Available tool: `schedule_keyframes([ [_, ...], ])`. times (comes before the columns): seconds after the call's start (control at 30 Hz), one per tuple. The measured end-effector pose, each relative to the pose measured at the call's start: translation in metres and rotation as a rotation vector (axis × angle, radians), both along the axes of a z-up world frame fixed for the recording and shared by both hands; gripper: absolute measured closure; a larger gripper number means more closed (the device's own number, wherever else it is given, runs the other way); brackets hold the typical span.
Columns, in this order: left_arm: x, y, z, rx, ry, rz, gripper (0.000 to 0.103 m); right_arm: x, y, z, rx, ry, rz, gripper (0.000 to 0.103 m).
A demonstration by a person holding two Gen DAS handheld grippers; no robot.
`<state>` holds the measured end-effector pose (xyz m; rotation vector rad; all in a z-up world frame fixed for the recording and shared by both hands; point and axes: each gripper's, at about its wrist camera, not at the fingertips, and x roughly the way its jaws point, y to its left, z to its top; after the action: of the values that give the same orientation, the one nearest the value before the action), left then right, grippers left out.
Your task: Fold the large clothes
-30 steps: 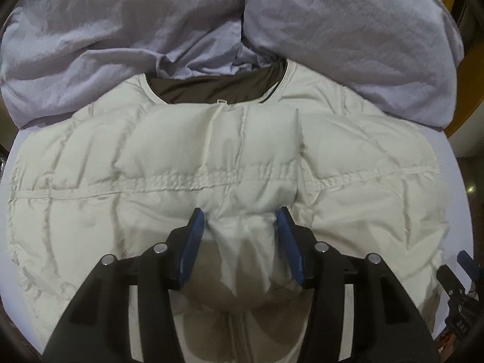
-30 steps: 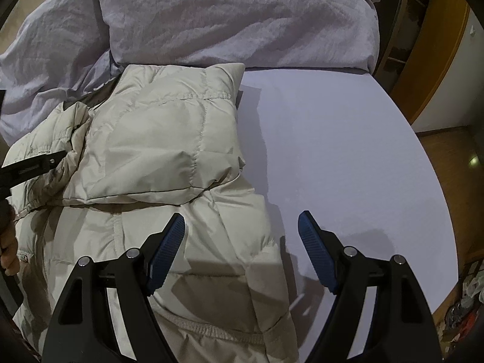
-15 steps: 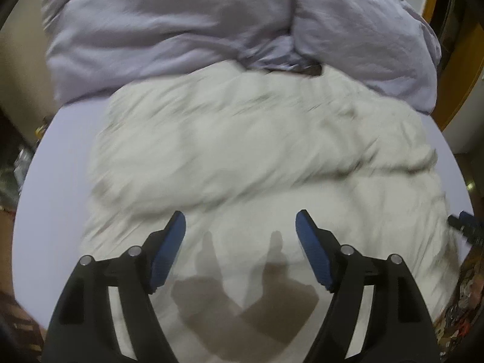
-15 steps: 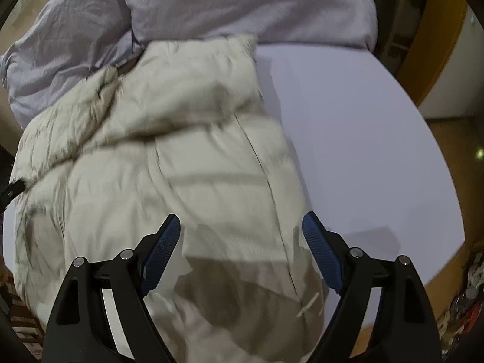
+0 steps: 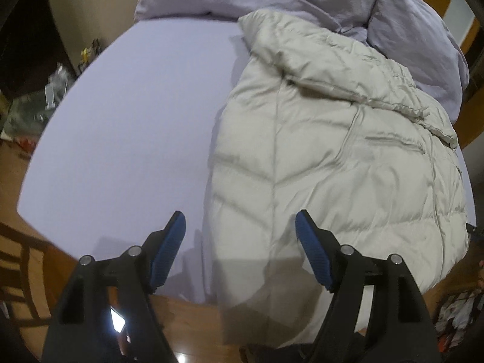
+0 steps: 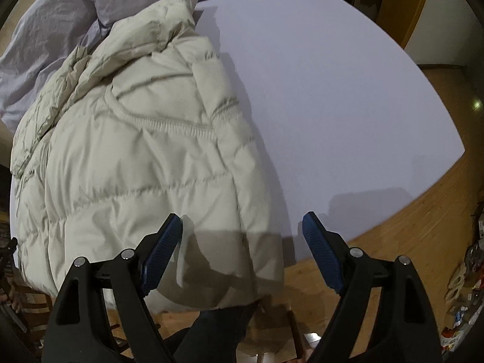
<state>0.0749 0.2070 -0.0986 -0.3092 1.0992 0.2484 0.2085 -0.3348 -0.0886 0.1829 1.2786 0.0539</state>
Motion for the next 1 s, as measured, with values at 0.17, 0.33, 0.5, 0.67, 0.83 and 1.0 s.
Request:
schedule_keyframes([
  [0.17, -0.018, 0.004, -0.017, -0.083, 0.003, 0.042, 0.028, -0.009, 0.004, -0.009, 0.075, -0.001, 0.019, 0.033],
  [0.33, -0.029, 0.001, -0.020, -0.175, -0.043, 0.054, 0.061, -0.017, 0.007, -0.006, 0.124, -0.029, 0.031, 0.073],
  [0.5, -0.031, -0.011, -0.008, -0.188, -0.086, 0.037, 0.090, -0.027, 0.003, 0.008, 0.156, -0.077, 0.013, 0.092],
  [0.67, -0.022, -0.014, 0.027, -0.153, -0.158, 0.020, 0.095, -0.019, 0.003, 0.047, 0.187, -0.189, -0.005, 0.093],
  [0.83, 0.007, -0.013, 0.072, -0.110, -0.251, 0.011, 0.096, 0.019, 0.019, 0.092, 0.194, -0.290, 0.019, 0.093],
  [1.0, 0.060, -0.003, 0.110, -0.058, -0.328, 0.023, 0.096, 0.075, 0.039, 0.122, 0.162, -0.367, 0.041, 0.093],
])
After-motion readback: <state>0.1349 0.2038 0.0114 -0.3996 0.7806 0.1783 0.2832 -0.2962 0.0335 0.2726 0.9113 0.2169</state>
